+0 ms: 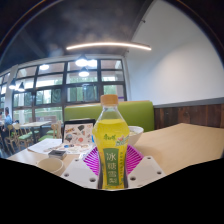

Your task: Pour water

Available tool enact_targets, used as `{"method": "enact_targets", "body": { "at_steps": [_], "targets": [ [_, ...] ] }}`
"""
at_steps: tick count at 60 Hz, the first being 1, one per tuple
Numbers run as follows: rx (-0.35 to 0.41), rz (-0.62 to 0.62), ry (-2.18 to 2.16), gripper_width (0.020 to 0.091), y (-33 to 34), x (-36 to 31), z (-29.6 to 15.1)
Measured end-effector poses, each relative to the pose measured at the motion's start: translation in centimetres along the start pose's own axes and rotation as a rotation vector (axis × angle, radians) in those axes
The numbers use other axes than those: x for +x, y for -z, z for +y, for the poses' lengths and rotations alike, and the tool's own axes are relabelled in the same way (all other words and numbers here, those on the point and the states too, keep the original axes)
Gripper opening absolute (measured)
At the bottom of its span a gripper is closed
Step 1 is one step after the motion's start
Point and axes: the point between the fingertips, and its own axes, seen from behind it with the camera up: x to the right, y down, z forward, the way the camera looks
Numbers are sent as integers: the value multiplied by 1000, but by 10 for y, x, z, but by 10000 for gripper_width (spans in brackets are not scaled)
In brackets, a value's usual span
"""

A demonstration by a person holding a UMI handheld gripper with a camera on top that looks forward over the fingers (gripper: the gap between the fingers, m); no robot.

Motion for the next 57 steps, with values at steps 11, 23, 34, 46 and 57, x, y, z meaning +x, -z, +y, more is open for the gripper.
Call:
{"method": "enact_targets", "body": {
  "at_steps": [11, 23, 34, 46, 57],
  "targets": [
    [-19, 28, 1, 463, -3, -5, -5],
    [-98, 26, -73, 828, 46, -12, -16],
    [-99, 3, -20, 829, 145, -36, -56],
    [-93, 0, -63, 828, 257, -57, -75],
    [-98, -16, -78, 827, 322, -69, -54]
  ]
}}
